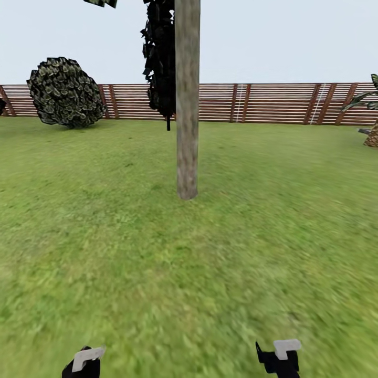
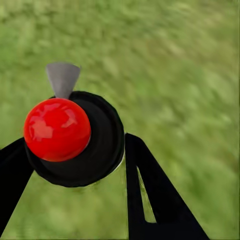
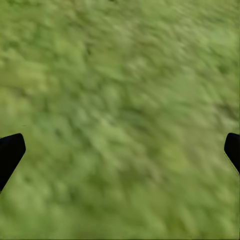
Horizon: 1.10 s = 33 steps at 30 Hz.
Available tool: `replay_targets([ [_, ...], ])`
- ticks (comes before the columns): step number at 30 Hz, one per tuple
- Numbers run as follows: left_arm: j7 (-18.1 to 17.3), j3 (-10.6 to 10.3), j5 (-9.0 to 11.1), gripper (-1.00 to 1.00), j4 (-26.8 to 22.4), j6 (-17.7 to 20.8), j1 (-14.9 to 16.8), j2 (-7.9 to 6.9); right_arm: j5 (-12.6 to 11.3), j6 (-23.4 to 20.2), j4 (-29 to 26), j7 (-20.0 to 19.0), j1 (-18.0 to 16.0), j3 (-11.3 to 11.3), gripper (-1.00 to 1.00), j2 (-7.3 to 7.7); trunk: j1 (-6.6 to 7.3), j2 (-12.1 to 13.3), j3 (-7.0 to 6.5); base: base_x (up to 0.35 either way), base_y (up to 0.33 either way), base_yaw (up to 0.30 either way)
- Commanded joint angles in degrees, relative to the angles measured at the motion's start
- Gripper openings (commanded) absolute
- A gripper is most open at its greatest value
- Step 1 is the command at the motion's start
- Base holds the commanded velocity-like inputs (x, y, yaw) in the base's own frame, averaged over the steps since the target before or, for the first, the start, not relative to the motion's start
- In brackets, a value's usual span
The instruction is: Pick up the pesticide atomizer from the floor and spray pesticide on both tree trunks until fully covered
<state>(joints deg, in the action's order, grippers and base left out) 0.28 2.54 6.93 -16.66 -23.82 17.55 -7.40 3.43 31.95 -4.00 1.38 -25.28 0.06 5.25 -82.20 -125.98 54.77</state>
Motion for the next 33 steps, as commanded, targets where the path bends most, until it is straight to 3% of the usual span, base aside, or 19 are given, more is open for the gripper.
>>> replay_targets([
  [1, -0.02, -0.06, 0.42, -1.00, -0.03, -0.17, 0.03, -0.04, 0.35, 0.17, 0.05, 0.17, -0.03, -0.02, 1.00, 0.01, -0.02, -0.02, 0.05, 0.339, -0.073, 0.000],
  [33, -0.02, -0.05, 0.37, -1.00, -0.21, -0.26, 0.03, -0.03, 0.35, 0.15, 0.05, 0.09, -0.03, 0.01, 1.00, 0.01, -0.02, -0.02, 0.05, 0.339, -0.022, 0.000],
])
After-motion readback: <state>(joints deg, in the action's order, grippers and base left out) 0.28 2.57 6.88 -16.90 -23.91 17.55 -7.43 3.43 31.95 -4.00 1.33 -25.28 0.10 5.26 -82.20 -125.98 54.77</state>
